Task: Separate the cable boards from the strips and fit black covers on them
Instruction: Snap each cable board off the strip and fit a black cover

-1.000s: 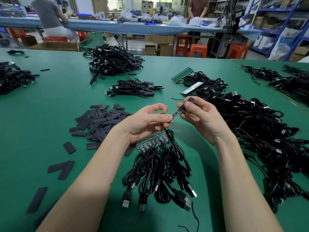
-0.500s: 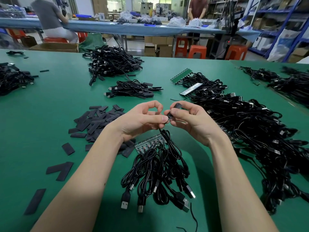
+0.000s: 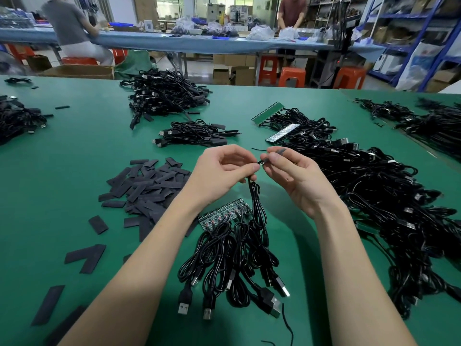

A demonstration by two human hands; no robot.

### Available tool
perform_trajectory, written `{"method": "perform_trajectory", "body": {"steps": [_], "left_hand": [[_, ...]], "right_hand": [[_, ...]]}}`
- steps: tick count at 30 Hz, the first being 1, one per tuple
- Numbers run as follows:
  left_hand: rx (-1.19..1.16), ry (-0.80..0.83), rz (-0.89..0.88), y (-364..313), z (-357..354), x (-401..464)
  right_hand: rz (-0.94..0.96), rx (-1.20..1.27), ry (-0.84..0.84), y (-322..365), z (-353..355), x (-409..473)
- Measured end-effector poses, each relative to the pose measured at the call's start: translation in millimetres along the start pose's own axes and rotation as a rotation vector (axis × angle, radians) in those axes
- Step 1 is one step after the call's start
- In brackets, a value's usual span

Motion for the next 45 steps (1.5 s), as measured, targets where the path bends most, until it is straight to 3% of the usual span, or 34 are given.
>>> {"method": "perform_trajectory", "body": {"steps": [15,31,45], "left_hand": [[0.175,-0.003,-0.098,-5.5,2.1,-1.6],[0.064,-0.019,-0.093,-5.3,8.3,-1.3],[-0.021,-0.010,-0.087,-5.7,1.1,-1.8]], "right_hand": [[-0.040,-0.068,-0.006,-8.4,-4.2,0.2],[-0.069,-0.049,0.070,-9.4,-9.5,-1.9],[-0.019,-0.025,-0.004,-3.1,-8.3,-2.2]]}}
Point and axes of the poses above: each hand's wrist, its own x-axis towards the middle knuckle, its own z-axis out of the back of the hand, y = z × x, the point moved 5 cm from there along x, towards the middle knuckle, and after that the axes turned 4 degrees about -x, right-handed, at the moved point
